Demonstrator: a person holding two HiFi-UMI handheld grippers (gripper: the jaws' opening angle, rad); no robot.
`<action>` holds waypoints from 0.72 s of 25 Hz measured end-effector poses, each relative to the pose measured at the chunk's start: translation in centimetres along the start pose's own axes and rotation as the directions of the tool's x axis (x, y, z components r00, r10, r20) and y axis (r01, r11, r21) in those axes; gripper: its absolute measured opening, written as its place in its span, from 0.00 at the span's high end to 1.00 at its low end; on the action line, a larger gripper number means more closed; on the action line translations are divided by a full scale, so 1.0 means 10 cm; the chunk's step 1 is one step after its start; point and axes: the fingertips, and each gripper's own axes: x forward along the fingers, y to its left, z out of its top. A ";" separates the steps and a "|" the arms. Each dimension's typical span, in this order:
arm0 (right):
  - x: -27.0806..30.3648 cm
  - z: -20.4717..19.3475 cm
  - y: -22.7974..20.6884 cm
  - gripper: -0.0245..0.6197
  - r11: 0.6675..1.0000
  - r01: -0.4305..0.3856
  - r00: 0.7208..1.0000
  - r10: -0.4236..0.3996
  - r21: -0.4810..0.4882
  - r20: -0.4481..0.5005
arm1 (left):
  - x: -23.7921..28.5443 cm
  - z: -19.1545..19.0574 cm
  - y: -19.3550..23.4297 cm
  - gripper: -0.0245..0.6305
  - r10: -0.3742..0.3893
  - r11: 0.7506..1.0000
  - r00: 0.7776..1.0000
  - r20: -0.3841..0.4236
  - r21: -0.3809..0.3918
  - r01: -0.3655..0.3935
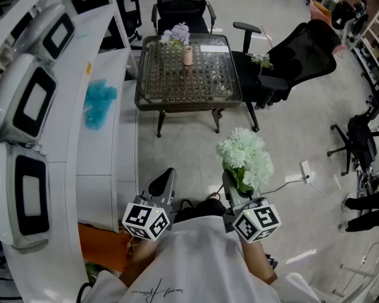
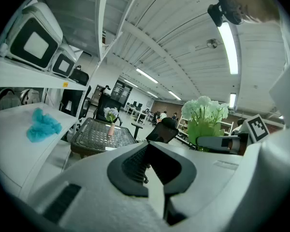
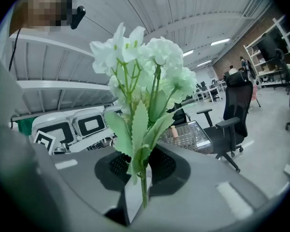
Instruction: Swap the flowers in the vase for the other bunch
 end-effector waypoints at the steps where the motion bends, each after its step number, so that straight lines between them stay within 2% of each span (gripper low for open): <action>1: 0.02 -0.01 0.00 0.87 1.000 0.000 1.000 0.000 0.002 0.000 | 0.01 0.01 0.01 0.97 -0.006 1.000 1.000 0.003 0.000 0.006; 12: 0.06 -0.06 0.03 0.87 1.000 -0.005 1.000 0.005 0.004 -0.008 | 0.00 -0.04 0.06 0.97 -0.005 1.000 1.000 -0.003 -0.005 0.005; 18: 0.02 -0.04 0.03 0.86 0.999 -0.020 1.000 0.019 0.046 0.005 | 0.01 -0.03 0.03 0.97 -0.009 1.000 1.000 0.000 -0.011 0.009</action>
